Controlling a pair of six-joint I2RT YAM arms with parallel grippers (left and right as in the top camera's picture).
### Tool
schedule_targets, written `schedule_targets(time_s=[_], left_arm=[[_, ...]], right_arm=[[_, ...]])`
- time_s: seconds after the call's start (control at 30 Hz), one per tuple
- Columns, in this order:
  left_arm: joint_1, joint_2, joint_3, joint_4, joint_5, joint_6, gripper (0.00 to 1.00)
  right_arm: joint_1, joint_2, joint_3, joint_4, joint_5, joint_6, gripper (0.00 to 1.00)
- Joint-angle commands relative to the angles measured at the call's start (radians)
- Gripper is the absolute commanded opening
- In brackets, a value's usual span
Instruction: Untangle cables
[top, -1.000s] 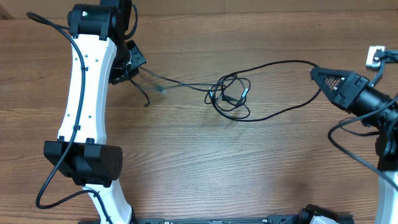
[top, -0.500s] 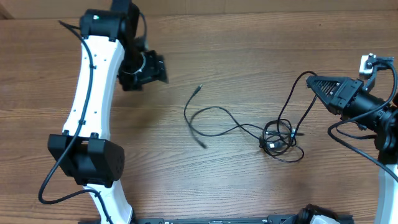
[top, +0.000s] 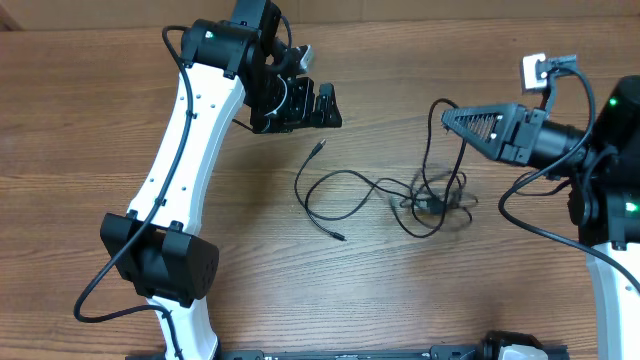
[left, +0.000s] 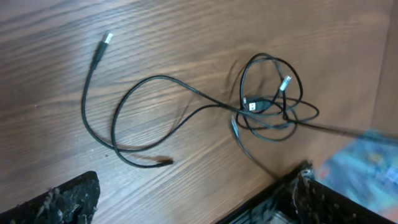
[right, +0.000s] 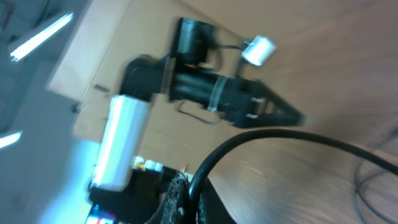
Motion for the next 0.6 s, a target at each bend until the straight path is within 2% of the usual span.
schedule_targets(time_s=[0.0,0.07,0.17,0.27,0.3,0.33,0.43,0.57], left_arm=[[0.006,-0.013,-0.003,0.005,-0.034,-0.164,1.0],[0.004,-0.013,-0.003,0.008,-0.002,-0.17,1.0],[-0.006,-0.013,-0.003,0.014,0.0,-0.133,1.0],[-0.015,-0.011,-0.003,0.017,0.0,-0.089,1.0],[-0.021,-0.009,-0.003,0.017,0.0,-0.083,1.0],[-0.026,-0.008,-0.003,0.017,0.0,-0.082,1.0],[-0.04,-0.006,-0.004,0.024,0.01,-0.042,1.0],[-0.07,-0.006,-0.004,0.021,0.033,0.002,1.0]], right_arm=[[0.003,-0.033,0.017,0.162,-0.134,0.26,0.04],[0.003,-0.04,0.017,0.306,-0.151,0.386,0.04],[0.003,-0.044,0.017,0.606,-0.166,0.657,0.04],[0.003,-0.043,0.017,0.97,-0.151,0.982,0.04],[0.003,-0.042,0.02,1.166,-0.116,1.164,0.04],[0.003,-0.04,0.026,1.256,-0.092,1.259,0.04],[0.003,-0.03,0.061,1.394,-0.048,1.41,0.04],[0.003,-0.018,0.1,1.379,-0.049,1.406,0.04]])
